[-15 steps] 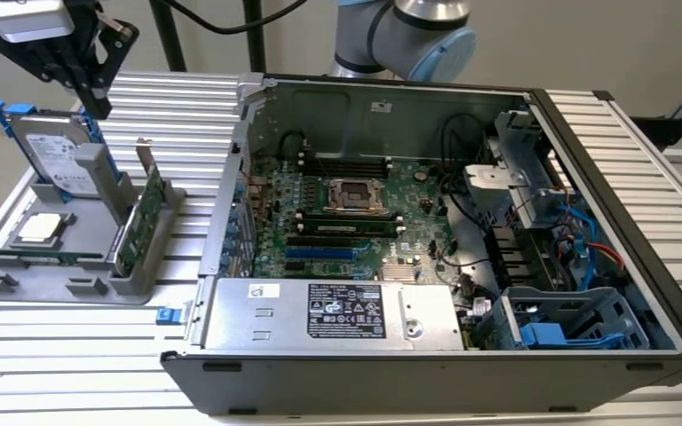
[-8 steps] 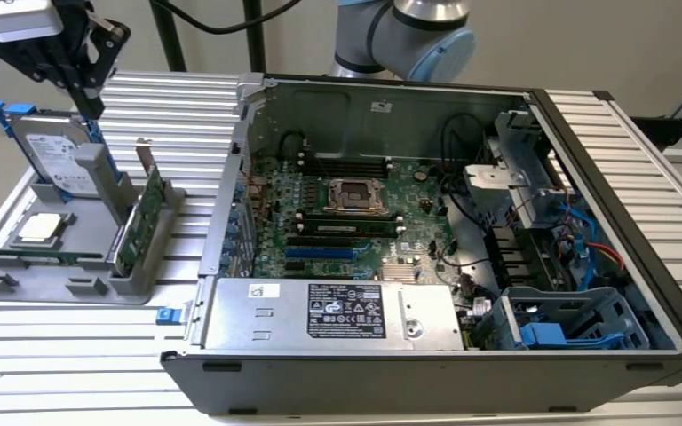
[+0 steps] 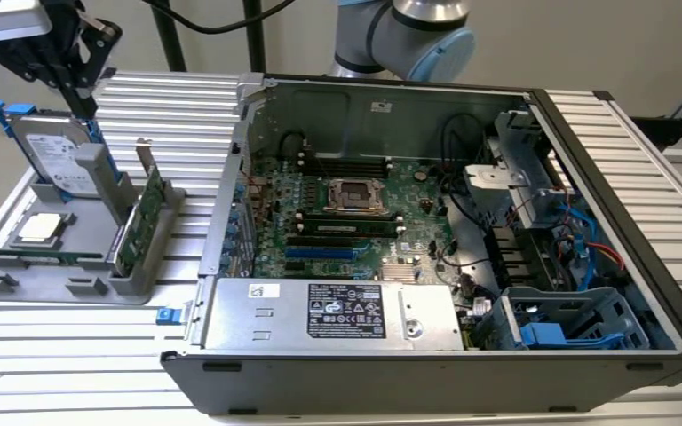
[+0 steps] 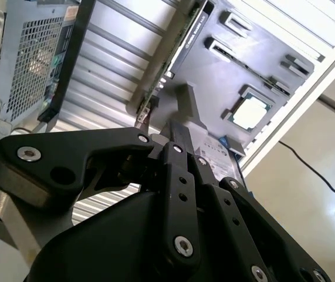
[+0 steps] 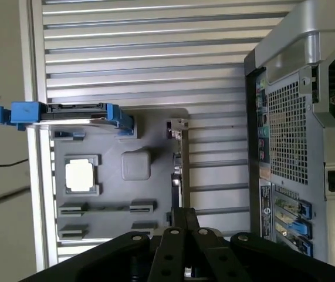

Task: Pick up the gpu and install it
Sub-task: 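Reach for the gpu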

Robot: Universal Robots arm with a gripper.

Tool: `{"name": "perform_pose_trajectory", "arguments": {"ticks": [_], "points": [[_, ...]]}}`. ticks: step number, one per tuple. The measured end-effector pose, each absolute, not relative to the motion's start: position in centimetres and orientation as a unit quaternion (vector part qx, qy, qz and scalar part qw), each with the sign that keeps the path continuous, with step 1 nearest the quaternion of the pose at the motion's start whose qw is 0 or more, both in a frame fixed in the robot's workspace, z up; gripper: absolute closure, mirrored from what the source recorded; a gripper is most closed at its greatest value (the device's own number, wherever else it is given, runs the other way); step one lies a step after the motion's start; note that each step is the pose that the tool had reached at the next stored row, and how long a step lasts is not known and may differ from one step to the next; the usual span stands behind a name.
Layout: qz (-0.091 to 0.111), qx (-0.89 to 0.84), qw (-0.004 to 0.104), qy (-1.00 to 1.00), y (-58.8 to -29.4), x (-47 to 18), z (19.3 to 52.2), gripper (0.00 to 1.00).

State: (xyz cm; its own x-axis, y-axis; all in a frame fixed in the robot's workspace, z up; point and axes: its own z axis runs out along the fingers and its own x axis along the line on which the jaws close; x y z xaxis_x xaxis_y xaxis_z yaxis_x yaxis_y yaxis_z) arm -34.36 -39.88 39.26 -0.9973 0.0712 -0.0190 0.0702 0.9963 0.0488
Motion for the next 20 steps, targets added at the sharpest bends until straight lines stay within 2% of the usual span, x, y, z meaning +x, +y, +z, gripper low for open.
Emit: {"name": "perform_pose_trajectory", "arguments": {"ticks": [20], "points": [[0.024,0.035,0.010,0.999,-39.88,-34.73,39.26,1.00]]}}
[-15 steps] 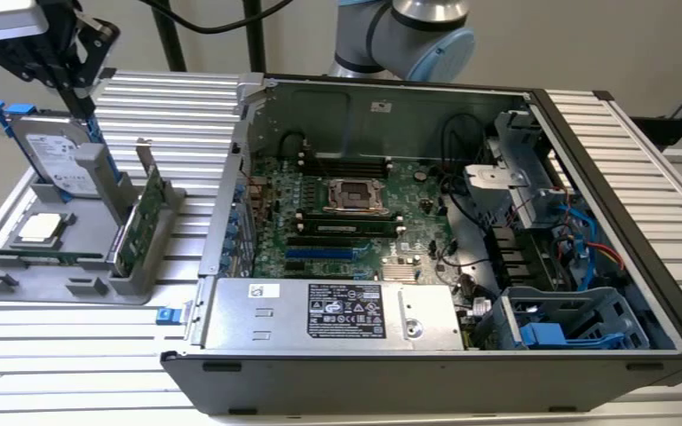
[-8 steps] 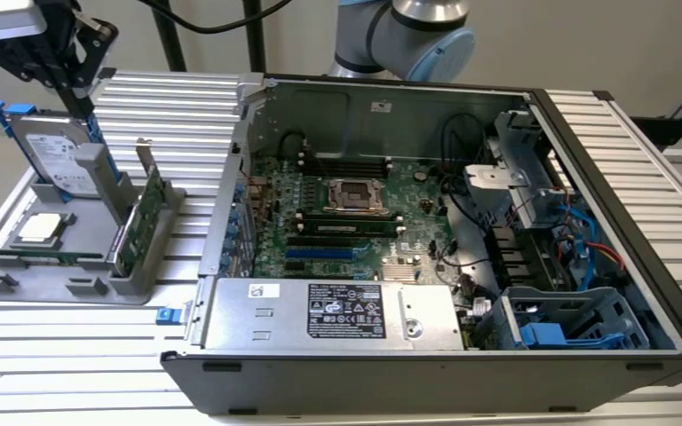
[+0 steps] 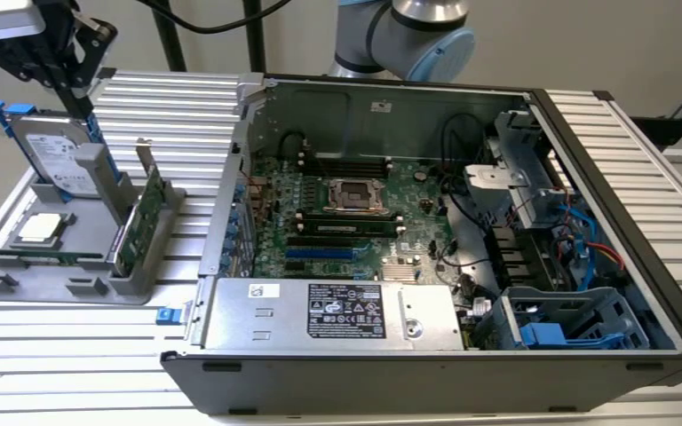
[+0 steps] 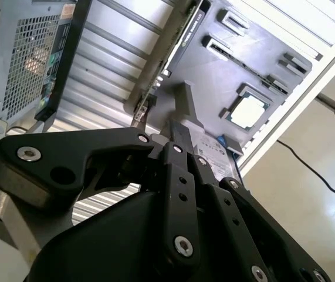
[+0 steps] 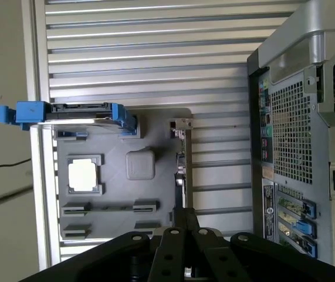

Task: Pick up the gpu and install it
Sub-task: 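Reach for the gpu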

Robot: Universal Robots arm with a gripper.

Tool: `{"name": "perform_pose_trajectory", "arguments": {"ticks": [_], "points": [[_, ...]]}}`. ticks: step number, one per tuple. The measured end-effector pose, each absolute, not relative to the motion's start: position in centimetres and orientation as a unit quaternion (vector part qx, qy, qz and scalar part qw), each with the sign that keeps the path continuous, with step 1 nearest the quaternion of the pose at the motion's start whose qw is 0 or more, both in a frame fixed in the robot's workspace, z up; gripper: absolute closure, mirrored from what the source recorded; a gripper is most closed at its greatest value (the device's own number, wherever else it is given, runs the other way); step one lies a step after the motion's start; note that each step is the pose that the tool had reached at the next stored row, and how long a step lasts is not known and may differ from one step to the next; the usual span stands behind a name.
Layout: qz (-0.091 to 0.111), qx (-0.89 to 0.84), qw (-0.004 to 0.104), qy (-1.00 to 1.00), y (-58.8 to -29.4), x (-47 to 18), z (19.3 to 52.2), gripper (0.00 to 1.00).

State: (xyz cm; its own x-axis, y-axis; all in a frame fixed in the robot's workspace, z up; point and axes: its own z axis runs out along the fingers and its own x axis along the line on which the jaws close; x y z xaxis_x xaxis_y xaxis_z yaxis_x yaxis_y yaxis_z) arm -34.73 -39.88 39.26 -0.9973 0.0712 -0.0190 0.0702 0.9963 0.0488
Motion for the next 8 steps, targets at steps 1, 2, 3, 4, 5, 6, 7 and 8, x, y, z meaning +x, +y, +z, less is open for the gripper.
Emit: {"name": "perform_pose_trajectory", "arguments": {"ticks": [1,2,3,4,5,6,7,8], "points": [[0.024,0.035,0.010,0.999,-39.88,-34.73,39.26,1.00],[0.024,0.035,0.010,0.999,-39.88,-34.74,39.26,1.00],[0.024,0.035,0.010,0.999,-39.88,-34.75,39.26,1.00],[0.024,0.035,0.010,0.999,-39.88,-34.75,39.26,1.00],[0.024,0.035,0.010,0.999,-39.88,-34.76,39.26,1.00],[0.024,0.035,0.010,0.999,-39.88,-34.77,39.26,0.00],[0.024,0.035,0.010,0.999,-39.88,-34.77,39.26,0.00],[0.024,0.035,0.010,0.999,-39.88,-34.78,39.26,0.00]]}}
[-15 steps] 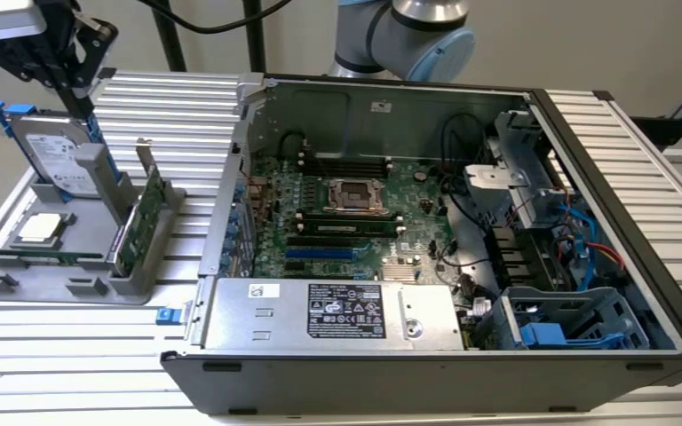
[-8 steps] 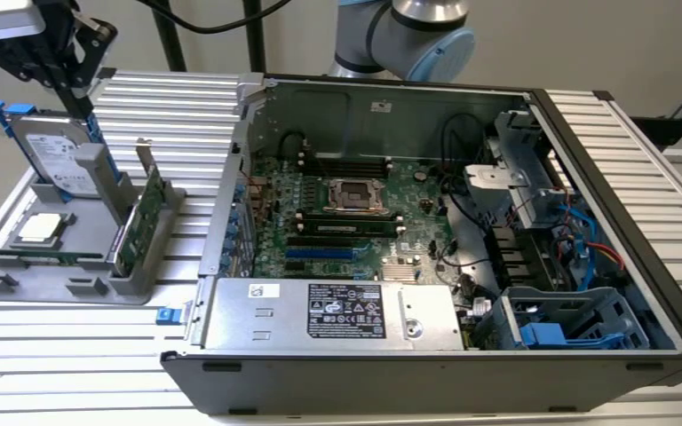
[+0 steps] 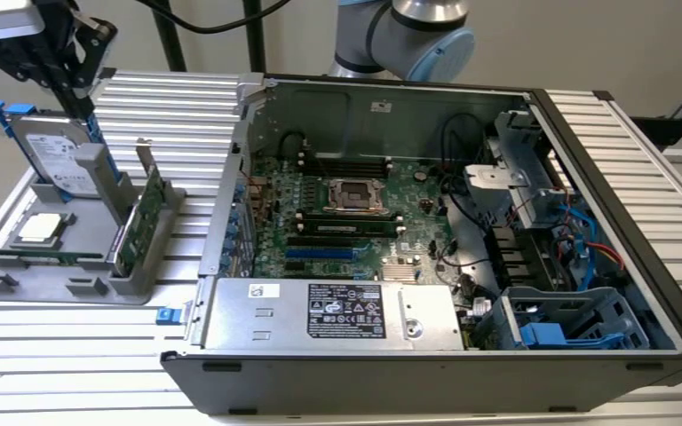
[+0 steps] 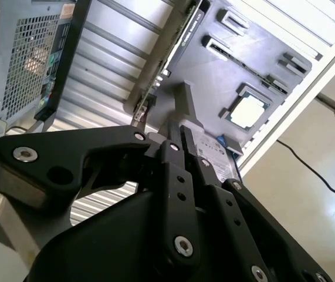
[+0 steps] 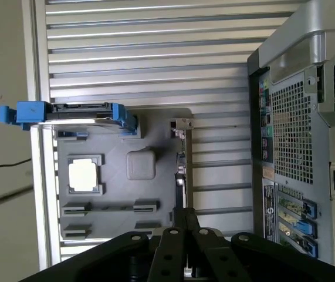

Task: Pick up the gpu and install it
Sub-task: 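Pick up the gpu and move the gpu toward the slot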

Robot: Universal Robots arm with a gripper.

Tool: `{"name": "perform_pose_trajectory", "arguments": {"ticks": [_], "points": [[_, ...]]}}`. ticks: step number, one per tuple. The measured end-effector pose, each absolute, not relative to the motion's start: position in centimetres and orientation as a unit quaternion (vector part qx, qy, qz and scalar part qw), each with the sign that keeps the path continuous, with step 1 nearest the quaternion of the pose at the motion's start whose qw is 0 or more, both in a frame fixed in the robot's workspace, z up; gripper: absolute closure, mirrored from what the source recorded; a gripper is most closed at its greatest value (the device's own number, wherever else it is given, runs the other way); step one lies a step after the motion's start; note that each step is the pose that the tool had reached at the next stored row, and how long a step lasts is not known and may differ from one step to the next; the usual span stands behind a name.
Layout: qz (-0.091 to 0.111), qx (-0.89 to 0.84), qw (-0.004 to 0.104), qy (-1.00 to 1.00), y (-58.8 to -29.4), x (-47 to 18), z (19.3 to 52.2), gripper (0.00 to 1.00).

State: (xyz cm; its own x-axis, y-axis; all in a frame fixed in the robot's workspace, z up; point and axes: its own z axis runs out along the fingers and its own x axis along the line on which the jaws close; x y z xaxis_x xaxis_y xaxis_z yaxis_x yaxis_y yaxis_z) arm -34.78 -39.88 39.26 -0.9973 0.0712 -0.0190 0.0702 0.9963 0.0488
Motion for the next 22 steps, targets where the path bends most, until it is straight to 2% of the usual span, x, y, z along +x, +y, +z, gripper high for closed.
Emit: {"name": "perform_pose_trajectory", "arguments": {"ticks": [22], "points": [[0.024,0.036,0.010,0.999,-39.88,-34.96,38.86,0.00]]}}
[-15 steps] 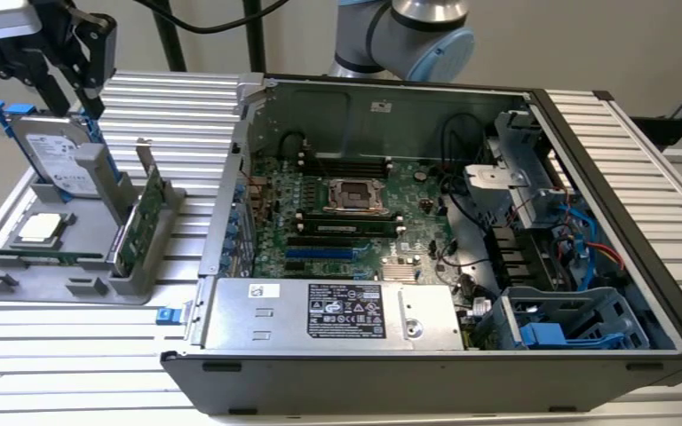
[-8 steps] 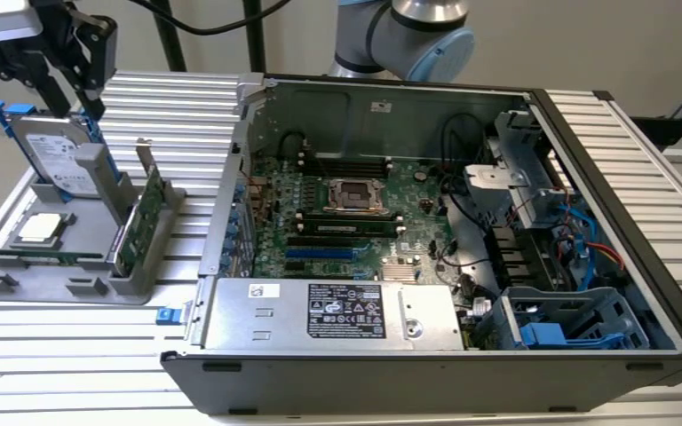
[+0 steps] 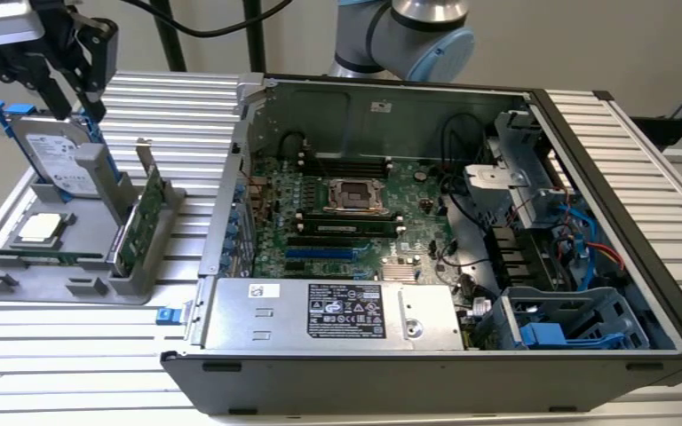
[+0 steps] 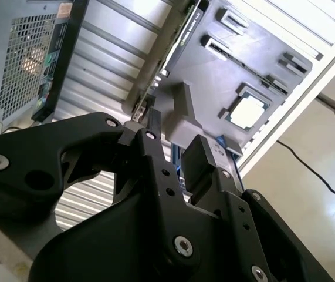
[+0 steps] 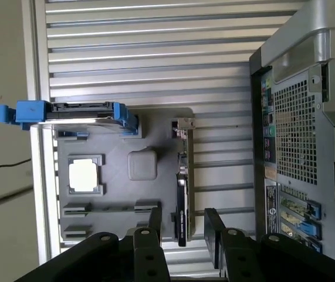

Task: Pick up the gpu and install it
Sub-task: 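Pick up the gpu and move the gpu toward the slot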

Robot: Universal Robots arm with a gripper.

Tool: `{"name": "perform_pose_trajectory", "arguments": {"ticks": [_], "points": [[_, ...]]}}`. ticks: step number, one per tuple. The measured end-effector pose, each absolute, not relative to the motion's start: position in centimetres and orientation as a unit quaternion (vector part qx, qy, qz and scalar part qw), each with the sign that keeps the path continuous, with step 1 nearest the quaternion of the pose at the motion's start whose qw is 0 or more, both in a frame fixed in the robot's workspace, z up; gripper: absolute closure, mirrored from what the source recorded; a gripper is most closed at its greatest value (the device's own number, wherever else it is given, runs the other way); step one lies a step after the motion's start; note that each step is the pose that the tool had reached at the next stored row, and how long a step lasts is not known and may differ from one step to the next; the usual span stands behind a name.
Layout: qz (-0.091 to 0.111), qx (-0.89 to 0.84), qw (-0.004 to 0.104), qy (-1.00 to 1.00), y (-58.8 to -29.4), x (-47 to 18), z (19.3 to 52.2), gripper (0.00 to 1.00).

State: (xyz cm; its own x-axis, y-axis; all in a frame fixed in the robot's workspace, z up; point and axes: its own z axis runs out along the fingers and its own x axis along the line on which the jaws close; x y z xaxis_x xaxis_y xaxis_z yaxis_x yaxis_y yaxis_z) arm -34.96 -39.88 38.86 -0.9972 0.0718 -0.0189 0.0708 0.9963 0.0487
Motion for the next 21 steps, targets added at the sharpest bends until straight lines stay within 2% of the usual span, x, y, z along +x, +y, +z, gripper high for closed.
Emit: {"name": "perform_pose_trajectory", "arguments": {"ticks": [21], "points": [[0.024,0.036,0.008,0.999,-39.89,-34.93,38.27,0.00]]}}
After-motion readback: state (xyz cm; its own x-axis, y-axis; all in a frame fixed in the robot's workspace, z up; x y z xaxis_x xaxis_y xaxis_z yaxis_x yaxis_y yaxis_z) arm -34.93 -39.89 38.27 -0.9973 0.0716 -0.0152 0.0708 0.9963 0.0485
